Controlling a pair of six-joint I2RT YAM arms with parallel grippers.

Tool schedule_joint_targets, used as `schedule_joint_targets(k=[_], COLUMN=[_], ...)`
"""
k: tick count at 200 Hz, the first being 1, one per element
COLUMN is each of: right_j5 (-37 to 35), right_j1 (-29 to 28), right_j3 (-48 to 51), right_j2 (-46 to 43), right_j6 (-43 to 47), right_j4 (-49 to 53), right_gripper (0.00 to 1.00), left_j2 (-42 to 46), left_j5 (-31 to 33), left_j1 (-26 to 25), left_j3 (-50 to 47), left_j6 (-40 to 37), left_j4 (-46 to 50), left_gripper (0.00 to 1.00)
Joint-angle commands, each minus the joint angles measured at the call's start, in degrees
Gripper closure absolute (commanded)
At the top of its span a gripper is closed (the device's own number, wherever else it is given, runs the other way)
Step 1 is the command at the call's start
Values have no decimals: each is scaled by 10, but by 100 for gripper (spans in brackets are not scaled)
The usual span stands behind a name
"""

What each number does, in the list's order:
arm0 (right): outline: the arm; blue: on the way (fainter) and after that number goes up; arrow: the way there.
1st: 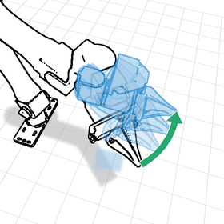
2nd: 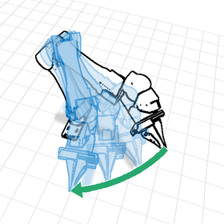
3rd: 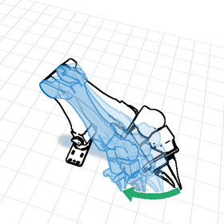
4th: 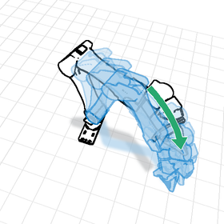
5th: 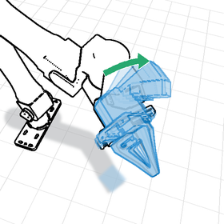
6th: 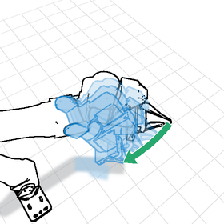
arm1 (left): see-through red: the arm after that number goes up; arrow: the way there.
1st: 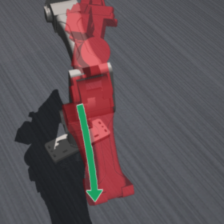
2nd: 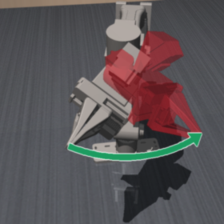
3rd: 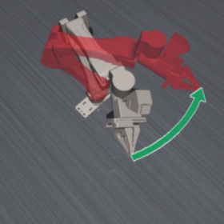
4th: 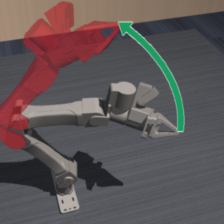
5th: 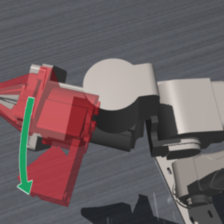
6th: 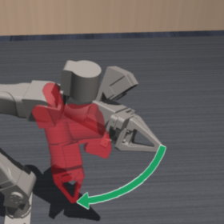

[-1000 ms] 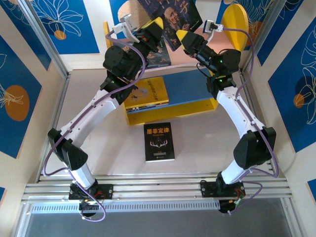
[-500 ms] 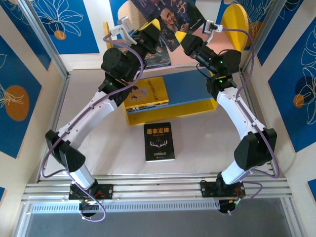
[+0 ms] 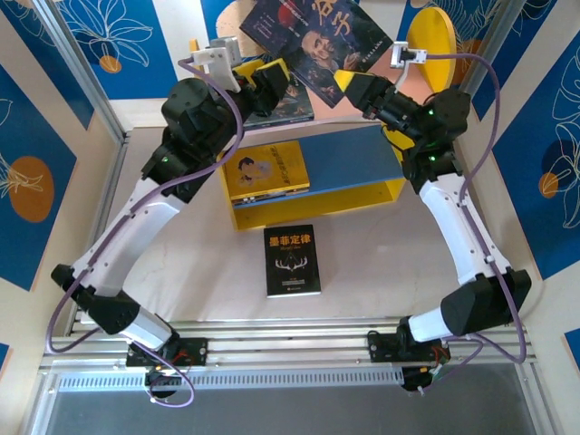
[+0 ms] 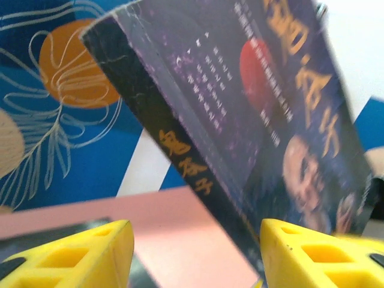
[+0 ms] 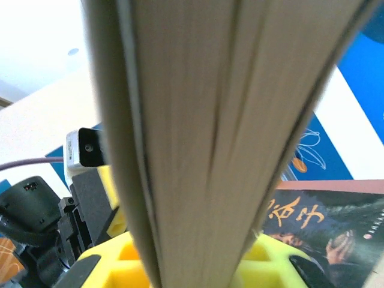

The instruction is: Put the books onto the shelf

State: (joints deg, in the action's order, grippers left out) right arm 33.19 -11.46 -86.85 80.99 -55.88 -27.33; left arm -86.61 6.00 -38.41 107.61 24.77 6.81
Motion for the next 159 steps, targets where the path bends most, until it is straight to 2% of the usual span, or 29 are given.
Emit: schedule_joint_targets(k=[1,62,77,113,159], right_j5=[14,51,60,74,92], right_j1=[10,20,21,21,22], right_j3=[-4,20,29,39,33], right_j2=[-35,-80,-91,-110,-113], right_j6=[69,149,164,195,213], right_j4=[35,116,132,169,203], right_gripper=[100,100,100,100,100], left_j2=[34,79,75,50,8], left_j5=[-19,-140,-171,-290,-355], left_j1=[16,68,88,142,163], left_j3=[6,-1,8,15,48], left_j6=[-46,-48,-42,-7,-10], left_j4=[145,202,215,218,220], left_gripper=[42,37,36,35,34])
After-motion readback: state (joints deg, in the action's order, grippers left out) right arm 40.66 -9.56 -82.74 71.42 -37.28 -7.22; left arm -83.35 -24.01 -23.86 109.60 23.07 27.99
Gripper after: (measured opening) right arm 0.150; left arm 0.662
